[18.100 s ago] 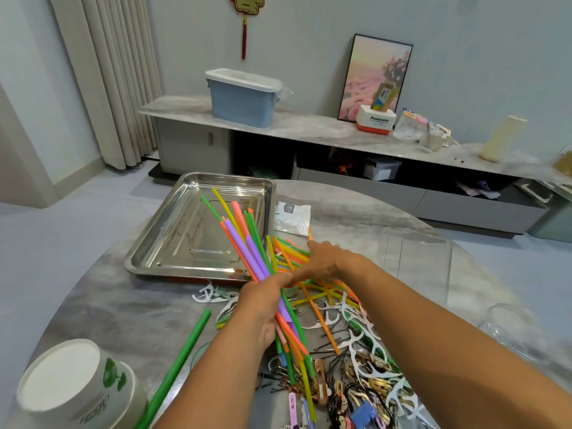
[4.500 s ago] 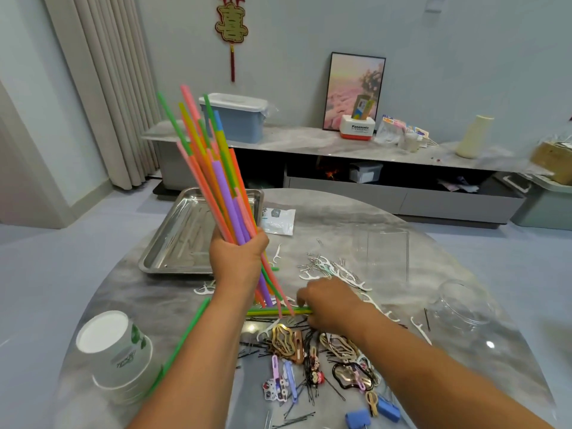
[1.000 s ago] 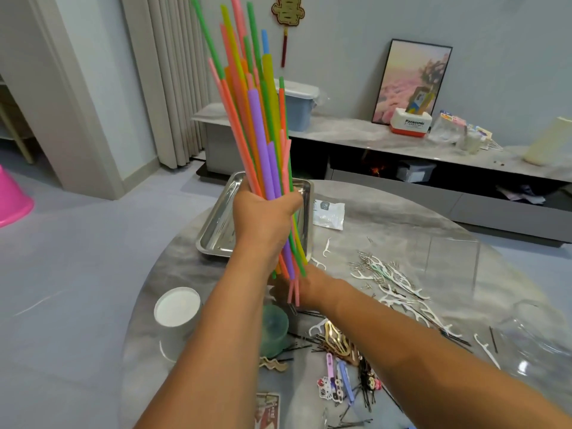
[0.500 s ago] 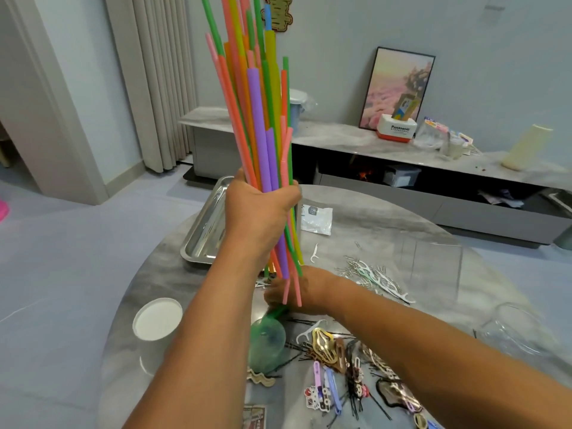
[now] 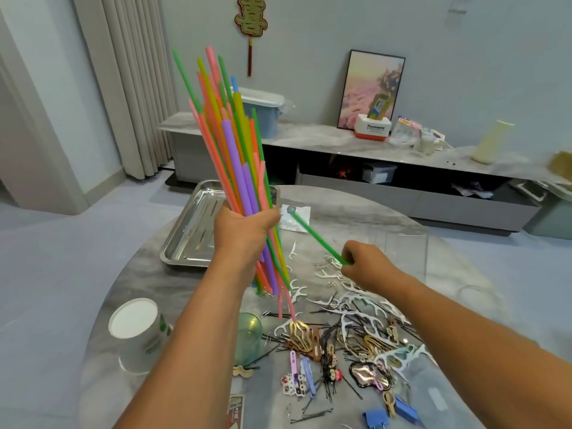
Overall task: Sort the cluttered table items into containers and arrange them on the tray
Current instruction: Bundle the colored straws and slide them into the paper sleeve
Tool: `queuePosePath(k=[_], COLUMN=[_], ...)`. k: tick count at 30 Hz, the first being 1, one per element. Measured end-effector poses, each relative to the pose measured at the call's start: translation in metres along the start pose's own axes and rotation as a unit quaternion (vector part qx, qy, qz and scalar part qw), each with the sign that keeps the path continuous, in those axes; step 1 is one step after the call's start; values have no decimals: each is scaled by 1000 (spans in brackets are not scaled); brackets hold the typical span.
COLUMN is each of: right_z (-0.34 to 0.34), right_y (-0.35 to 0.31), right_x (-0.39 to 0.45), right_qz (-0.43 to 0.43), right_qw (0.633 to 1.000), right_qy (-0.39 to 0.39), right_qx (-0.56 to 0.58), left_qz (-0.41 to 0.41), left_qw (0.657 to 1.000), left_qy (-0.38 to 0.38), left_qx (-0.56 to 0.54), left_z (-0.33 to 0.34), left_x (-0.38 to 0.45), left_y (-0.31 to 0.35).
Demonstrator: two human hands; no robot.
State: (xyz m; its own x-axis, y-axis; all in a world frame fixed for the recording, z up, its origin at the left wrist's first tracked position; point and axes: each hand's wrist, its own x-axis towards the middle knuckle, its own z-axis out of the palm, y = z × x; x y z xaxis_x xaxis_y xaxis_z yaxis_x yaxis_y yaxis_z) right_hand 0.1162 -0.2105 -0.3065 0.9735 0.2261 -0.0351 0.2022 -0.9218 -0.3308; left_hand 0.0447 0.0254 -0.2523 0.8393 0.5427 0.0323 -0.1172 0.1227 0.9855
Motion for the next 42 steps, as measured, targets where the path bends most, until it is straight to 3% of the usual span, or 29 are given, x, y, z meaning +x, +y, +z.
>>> queuePosePath(k=[4,9,15,22,27,29,31,33,37,42], right_z=[8,16,10,-24,-38,-42,-48,-49,-29,9], right_y=[-17,-49,-52,-51,-50,-45,-44,-49,-67,-66], right_x=[-32,-65,-92,-122,-161,-180,-197,-211,-228,-243], right_qz=[26,-44,-54,-115,-105,-71,-90,-136,-103,-66], right_qw=[965,935,939,975,980,955,886,846,845,844], right_qy=[-7,-24,28,105,88,51,-21,-58,28,70], right_qx=[261,352,338,160,144,283,454,512,524,527], left_qz=[-50,-76,-24,40,75,106,114,81,-12,48], left_qw=[998,996,996,984,984,983,979,969,940,961], left_qy=[-20,-50,-77,-173,-148,-143,-164,-215,-251,-218], left_qx=[-11,-22,-29,-14,-58,-48,-44,-89,-231,-163], left_z=[14,30,33,30,22,18,17,19,18,1], left_x=[-14,-36,-52,-88,-134,-148,-160,-178,-209,-228], left_y=[-21,-42,-41,-28,-27,-27,-24,-21,-34,-74])
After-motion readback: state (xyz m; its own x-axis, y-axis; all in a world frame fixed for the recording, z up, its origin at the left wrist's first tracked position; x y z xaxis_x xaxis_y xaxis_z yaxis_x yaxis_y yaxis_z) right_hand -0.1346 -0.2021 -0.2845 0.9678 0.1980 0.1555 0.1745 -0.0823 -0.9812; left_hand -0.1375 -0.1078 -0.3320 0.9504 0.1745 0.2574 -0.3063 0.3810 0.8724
